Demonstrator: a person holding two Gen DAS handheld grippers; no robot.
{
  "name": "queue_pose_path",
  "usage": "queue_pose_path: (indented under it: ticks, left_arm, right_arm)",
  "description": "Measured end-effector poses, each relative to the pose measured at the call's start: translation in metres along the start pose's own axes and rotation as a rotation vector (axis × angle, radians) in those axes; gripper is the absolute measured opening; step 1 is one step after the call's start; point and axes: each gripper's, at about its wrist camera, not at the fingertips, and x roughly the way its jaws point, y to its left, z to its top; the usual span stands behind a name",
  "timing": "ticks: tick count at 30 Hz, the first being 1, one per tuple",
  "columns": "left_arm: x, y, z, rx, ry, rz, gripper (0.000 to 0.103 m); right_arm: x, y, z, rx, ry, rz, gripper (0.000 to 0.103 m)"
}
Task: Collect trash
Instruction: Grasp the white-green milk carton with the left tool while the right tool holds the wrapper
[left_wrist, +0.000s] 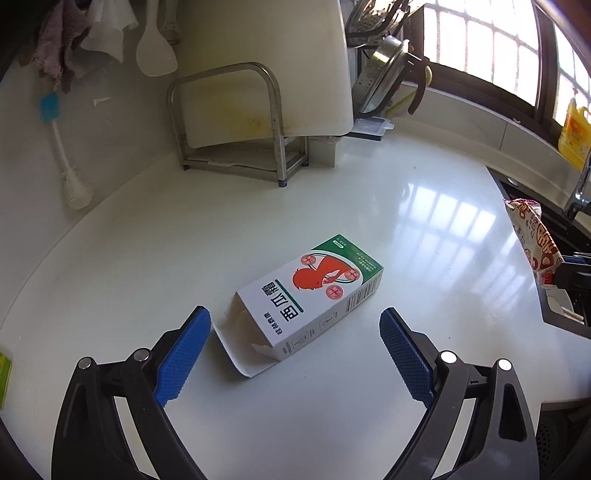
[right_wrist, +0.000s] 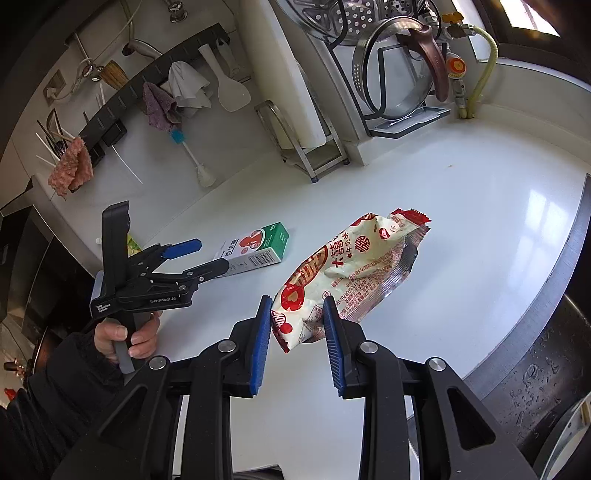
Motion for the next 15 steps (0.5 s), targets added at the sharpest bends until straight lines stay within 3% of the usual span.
queue_pose_path:
  ticks: [7,12,15]
  left_arm:
    - [0.017,0.002,0.014,0.098,0.020,-0.085,0.091]
    - [0.035,0.004,0.017,0.121,0.080,-0.146,0.091]
    - [0.042,0.001,0.018,0.141,0.091,-0.150,0.091]
  right_arm:
    - [-0.004,0.003,-0.001,0.006,-0.006,0.037,0.027]
    - [-0.005,0.002,0.000,0.015,-0.006,0.048,0.027]
    - [-0.005,0.002,0.000,0.015,-0.005,0.055,0.027]
